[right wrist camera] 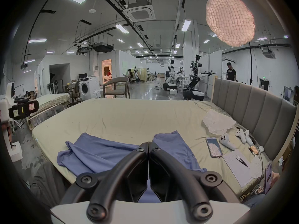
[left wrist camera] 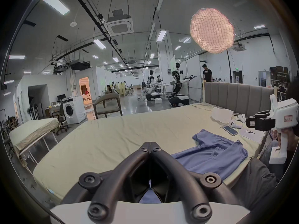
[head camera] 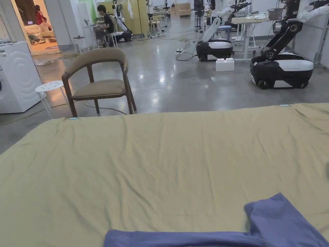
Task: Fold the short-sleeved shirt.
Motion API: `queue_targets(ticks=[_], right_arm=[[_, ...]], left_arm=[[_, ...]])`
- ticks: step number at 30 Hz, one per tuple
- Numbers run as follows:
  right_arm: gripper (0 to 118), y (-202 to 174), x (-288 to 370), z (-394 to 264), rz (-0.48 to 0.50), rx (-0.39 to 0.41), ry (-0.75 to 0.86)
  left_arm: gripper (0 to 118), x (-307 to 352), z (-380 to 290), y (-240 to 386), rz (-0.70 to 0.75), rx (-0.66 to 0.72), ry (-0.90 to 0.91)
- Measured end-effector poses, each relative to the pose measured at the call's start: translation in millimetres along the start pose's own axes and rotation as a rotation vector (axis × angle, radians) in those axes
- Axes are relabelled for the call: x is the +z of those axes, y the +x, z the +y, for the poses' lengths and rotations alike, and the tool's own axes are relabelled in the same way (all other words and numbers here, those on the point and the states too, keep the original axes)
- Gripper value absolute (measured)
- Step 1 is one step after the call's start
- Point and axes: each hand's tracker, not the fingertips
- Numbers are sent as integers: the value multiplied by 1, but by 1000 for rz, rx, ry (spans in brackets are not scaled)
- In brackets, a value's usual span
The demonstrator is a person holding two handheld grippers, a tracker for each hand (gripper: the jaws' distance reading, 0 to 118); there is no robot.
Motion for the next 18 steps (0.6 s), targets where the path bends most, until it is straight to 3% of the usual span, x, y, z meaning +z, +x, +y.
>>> queue_targets(ticks=[8,9,11,12,18], right_arm=[[0,12,-12,-13,-10,-60,-37],[0,13,-11,-15,-18,-59,-44],[0,19,-13,-22,-22,-62,-62],[0,22,-14,-25,-28,-70,-74],[0,41,-16,-40,-60,-120,-154]], left_arm=[[3,-87,-30,-61,-38,255,-183],[13,-110,-36,-72,-27,273,-244],[64,-156,-47,-88,-12,298,-350],[74,-178,-54,-94,-15,306,-390],[70,-297,-95,-113,1,297,-619]])
